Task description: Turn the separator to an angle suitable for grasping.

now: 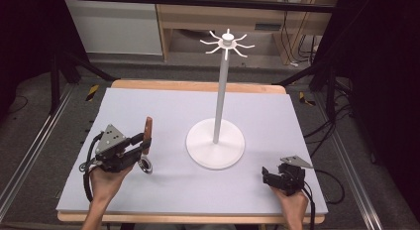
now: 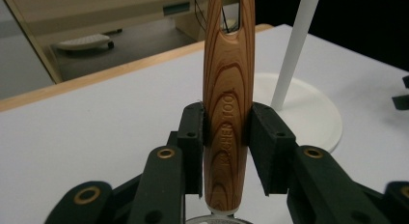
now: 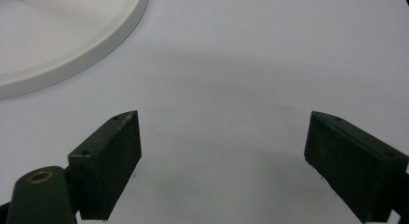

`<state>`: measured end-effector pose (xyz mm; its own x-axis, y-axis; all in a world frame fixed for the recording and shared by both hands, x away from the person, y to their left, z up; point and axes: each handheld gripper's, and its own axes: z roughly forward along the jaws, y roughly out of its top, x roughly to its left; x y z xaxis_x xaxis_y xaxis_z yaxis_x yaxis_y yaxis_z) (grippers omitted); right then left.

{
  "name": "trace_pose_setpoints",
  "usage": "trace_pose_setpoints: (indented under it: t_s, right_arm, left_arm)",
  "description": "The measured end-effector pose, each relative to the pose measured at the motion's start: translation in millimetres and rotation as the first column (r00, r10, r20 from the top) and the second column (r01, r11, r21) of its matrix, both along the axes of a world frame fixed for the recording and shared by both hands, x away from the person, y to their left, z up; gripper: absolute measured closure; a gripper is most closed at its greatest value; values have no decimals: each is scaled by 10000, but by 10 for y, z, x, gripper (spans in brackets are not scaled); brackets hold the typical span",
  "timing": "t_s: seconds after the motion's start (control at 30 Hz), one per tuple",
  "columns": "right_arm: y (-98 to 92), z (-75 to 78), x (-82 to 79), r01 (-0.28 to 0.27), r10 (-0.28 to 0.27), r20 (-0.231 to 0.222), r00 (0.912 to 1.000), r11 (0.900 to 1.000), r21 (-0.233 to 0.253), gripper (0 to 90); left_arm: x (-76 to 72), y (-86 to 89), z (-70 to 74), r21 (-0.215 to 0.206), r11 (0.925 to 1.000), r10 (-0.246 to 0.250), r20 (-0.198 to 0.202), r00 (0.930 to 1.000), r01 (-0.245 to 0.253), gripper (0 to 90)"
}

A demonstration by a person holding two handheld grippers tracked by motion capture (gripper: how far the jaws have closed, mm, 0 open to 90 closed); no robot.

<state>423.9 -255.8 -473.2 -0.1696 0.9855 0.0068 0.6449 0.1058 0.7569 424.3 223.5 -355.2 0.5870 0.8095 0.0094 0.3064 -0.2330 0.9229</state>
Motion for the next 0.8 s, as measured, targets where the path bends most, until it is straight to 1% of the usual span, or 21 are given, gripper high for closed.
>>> trace_pose_setpoints:
  t_s: [0.1, 0.17, 0.4, 0.5, 0.63, 0.7, 0.8]
  right_arm:
    - [-3, 0, 3, 16, -16, 9, 10000, 10000, -35, 133]
    - [-4, 3, 2, 63, -63, 14, 10000, 10000, 48, 133]
    - [-12, -4, 13, 14, -13, 23, 10000, 10000, -27, 133]
    - [-11, 3, 11, 78, -78, 33, 10000, 10000, -25, 133]
    - [-11, 1, 11, 67, -67, 39, 10000, 10000, -43, 133]
    - [-5, 2, 8, 43, -43, 31, 10000, 10000, -19, 133]
    - [-7, 2, 10, 32, -32, 34, 10000, 10000, -11, 133]
  left_arm:
    - [-7, 20, 62, -248, 9997, -49, 133, 9999, 52, 669]
    - [-12, 25, 90, -341, 9994, -69, 245, 9997, 77, 669]
    - [8, 9, 191, -659, 9976, -174, 546, 9984, 210, 668]
    - [21, -17, 263, -686, 9973, -209, 721, 9972, 258, 668]
    - [57, -35, 366, -1038, 9939, -281, 862, 9959, 371, 668]
    - [71, -54, 423, -1117, 9929, -302, 936, 9952, 407, 668]
    - [82, -82, 520, -1130, 9924, -366, 1122, 9930, 493, 668]
